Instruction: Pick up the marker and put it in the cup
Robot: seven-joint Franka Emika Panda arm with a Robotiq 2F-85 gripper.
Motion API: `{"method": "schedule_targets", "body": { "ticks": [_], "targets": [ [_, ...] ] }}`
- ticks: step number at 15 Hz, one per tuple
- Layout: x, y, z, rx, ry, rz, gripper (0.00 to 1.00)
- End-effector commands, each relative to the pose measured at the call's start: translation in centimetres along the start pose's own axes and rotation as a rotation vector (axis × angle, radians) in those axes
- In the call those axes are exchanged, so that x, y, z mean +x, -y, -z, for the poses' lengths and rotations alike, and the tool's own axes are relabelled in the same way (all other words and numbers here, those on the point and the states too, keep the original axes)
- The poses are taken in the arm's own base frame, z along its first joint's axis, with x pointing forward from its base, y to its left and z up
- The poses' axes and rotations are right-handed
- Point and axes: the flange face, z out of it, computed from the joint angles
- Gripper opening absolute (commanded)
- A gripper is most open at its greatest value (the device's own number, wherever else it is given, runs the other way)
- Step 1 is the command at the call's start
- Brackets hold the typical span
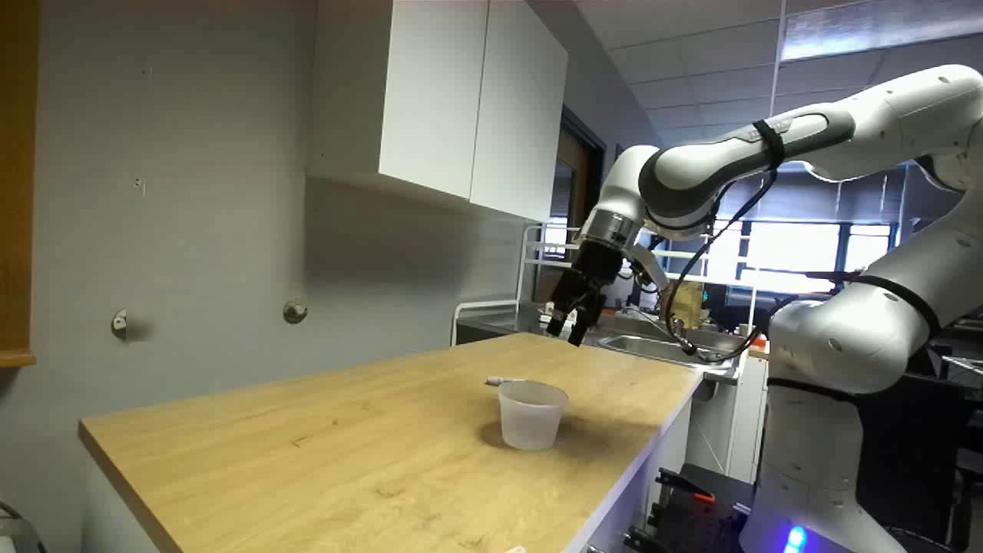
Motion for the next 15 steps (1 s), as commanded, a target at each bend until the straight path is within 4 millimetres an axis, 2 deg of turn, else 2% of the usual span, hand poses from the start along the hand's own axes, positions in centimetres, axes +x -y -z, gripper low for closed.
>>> {"method": "schedule_targets", "body": {
  "ticks": [1, 4, 15],
  "targets": [
    [-0.13, -0.11, -0.22, -0.003, 0.009, -0.002, 1.00],
    [-0.32, -0.35, -0.88, -0.008, 0.026, -0.006, 1.00],
    [-0.31, -0.36, -0.94, -0.008, 0.028, -0.006, 1.00]
  ]
}}
